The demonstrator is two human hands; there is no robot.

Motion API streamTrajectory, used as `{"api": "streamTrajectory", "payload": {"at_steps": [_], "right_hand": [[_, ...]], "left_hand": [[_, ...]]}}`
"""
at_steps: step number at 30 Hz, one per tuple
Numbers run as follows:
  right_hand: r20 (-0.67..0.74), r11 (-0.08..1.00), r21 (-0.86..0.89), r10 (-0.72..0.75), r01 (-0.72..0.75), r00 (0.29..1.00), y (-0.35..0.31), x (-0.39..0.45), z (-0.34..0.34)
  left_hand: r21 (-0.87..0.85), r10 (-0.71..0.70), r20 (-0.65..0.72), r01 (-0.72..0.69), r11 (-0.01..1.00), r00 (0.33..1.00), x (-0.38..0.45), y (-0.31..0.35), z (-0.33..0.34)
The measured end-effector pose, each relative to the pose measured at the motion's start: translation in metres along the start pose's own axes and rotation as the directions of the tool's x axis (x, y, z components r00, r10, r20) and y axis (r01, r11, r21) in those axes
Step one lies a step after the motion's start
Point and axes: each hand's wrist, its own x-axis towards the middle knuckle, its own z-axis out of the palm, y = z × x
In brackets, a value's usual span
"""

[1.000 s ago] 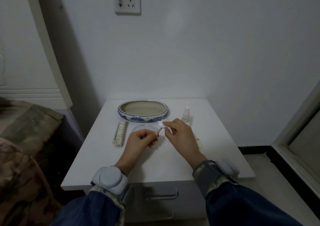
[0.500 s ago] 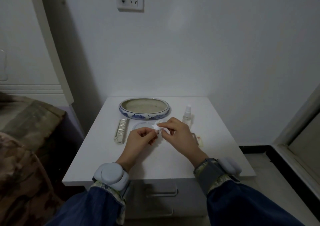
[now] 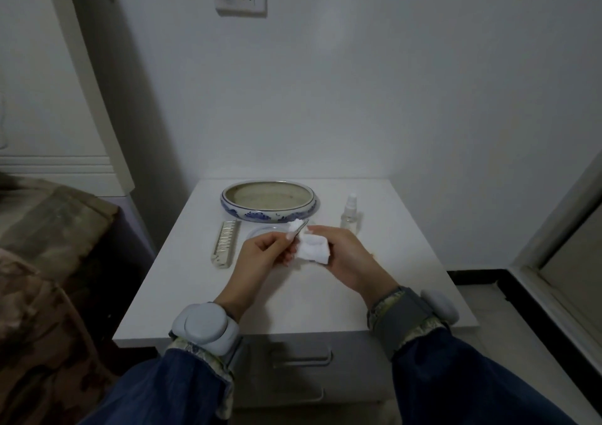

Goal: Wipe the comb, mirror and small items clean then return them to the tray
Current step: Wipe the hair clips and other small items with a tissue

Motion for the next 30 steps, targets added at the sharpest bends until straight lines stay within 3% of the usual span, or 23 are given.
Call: {"api": "streamTrajectory", "payload": {"at_steps": [8,11,13,15,17,18,20,22,26,30], "right_hand": [[0.078,0.991,0.126,0.039,-0.049,0.996,-0.003,-0.002,-0.001],[0.102,0.964,0.264,-0.033,0.005,0.994,-0.013,-0.007,0.002],[0.034,0.95,0.298,-0.105,0.09,0.994,-0.018,-0.009,0.004],[-0.171,0.958,0.175,-0.197,0.226,0.965,-0.021,-0.009,0.004],[-0.317,0.937,-0.135,-0.35,0.323,0.882,-0.021,-0.011,0.003],[-0.288,0.888,-0.277,-0.44,0.366,0.85,-0.02,-0.013,0.003],[-0.082,0.723,-0.534,-0.56,0.438,0.824,-0.014,-0.015,0.008],[0.094,0.529,-0.722,-0.565,0.447,0.82,-0.003,-0.012,0.012],[0.136,0.447,-0.783,-0.555,0.433,0.82,0.004,-0.008,0.01],[0.091,0.389,-0.838,-0.594,0.384,0.799,0.005,-0.007,0.007]], "left_hand": [[0.002,-0.036,0.042,0.036,0.999,0.998,0.0,0.0,0.0],[0.006,-0.051,0.024,0.051,0.999,0.998,0.0,-0.001,-0.001],[0.011,-0.06,0.012,0.06,0.998,0.998,0.001,-0.002,-0.002],[0.029,-0.069,-0.017,0.07,0.997,0.997,0.001,-0.002,-0.001],[0.057,-0.067,-0.05,0.07,0.996,0.997,0.001,-0.002,0.0],[0.076,-0.058,-0.059,0.063,0.995,0.997,0.001,-0.002,0.001],[0.125,-0.027,-0.08,0.037,0.991,0.996,0.0,-0.001,0.0],[0.162,-0.001,-0.114,0.02,0.987,0.993,0.001,0.0,-0.002],[0.198,0.004,-0.128,0.021,0.98,0.992,0.0,0.001,-0.002],[0.216,0.012,-0.079,0.006,0.976,0.997,-0.004,0.004,0.002]]}}
